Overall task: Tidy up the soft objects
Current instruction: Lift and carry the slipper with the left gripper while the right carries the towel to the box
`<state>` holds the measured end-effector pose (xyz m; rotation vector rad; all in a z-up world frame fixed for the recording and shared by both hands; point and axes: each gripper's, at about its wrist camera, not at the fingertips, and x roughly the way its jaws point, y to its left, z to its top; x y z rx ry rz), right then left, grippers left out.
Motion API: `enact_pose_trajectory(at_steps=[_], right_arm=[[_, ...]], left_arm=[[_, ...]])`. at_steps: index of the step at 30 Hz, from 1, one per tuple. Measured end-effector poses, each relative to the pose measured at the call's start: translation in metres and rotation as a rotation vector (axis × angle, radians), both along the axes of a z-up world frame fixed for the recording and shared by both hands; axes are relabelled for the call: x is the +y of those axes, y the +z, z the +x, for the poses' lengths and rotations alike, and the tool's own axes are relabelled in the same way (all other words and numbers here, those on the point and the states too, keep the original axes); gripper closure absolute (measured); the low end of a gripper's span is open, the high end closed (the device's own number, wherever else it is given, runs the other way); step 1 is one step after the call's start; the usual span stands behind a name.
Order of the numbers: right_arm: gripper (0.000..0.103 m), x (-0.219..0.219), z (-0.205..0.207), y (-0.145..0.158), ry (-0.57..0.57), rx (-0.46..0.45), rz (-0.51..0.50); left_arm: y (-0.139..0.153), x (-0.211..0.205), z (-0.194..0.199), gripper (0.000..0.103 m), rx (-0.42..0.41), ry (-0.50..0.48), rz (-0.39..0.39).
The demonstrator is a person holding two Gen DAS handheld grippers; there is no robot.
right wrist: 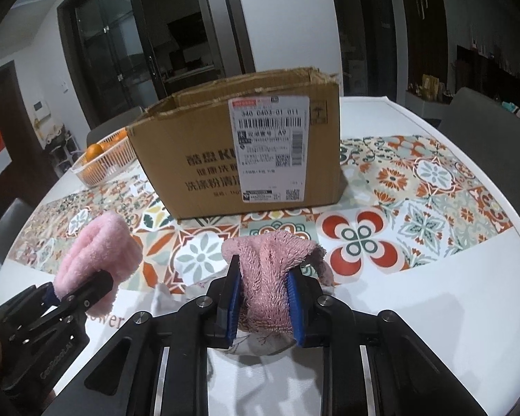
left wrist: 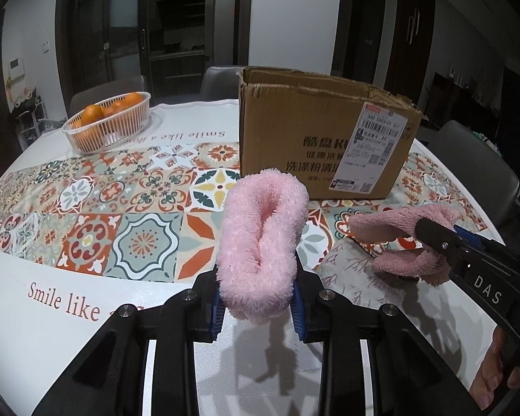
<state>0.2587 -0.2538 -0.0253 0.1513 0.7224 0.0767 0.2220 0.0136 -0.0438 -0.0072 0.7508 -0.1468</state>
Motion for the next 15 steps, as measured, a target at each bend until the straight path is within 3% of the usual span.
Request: enact_pose_trajectory(at_steps=[15], right_arm=[[0.078,0.001,-0.019,0.037,0.016,-0.105,-0.007]], left_arm=[[0.038,-0.004,-0.01,0.072,-0.086,-0.017,-0.029]])
